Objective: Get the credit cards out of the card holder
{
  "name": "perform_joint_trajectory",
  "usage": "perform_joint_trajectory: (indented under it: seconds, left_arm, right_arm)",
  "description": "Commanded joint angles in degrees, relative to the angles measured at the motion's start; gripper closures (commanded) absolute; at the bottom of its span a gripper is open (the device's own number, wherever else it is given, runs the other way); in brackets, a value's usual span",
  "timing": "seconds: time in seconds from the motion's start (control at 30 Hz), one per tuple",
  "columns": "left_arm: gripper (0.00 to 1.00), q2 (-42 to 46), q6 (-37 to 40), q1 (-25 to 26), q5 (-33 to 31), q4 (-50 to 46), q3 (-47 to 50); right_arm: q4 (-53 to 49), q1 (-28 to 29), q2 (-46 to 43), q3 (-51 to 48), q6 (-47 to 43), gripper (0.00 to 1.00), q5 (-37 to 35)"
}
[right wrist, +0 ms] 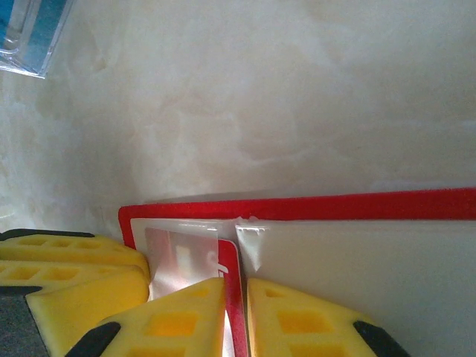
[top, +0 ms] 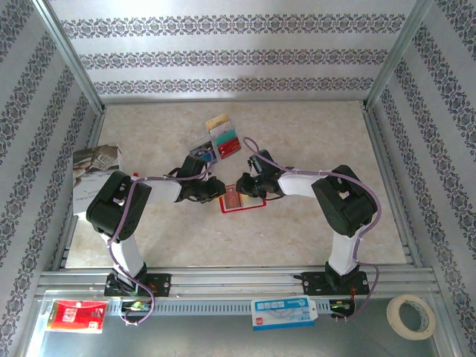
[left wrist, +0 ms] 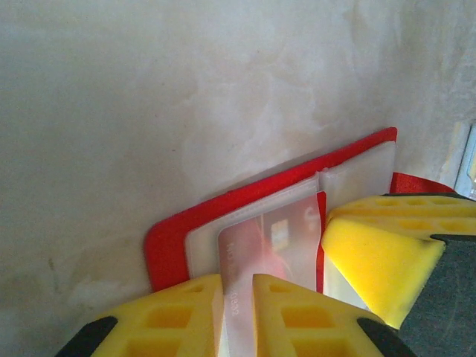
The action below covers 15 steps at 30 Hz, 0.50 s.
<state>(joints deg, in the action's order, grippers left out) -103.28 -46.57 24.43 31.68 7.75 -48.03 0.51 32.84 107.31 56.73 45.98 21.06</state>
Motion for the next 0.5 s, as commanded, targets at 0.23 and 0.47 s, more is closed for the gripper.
perform_joint_trajectory:
  seconds: [0.23,0.47]
  left_arm:
    - [0.80,-2.4,1.8,0.2,-3.4,-4.7,-0.4]
    - [0.80,-2.6,2.0,0.2,-3.4,-5.1,-0.7]
  right_arm:
    - [4.7,0.1,2.5,-1.6,1.1,0.82,4.0]
    - [9.5,-0.4,1.3,-3.6,2.6,0.87,5.2]
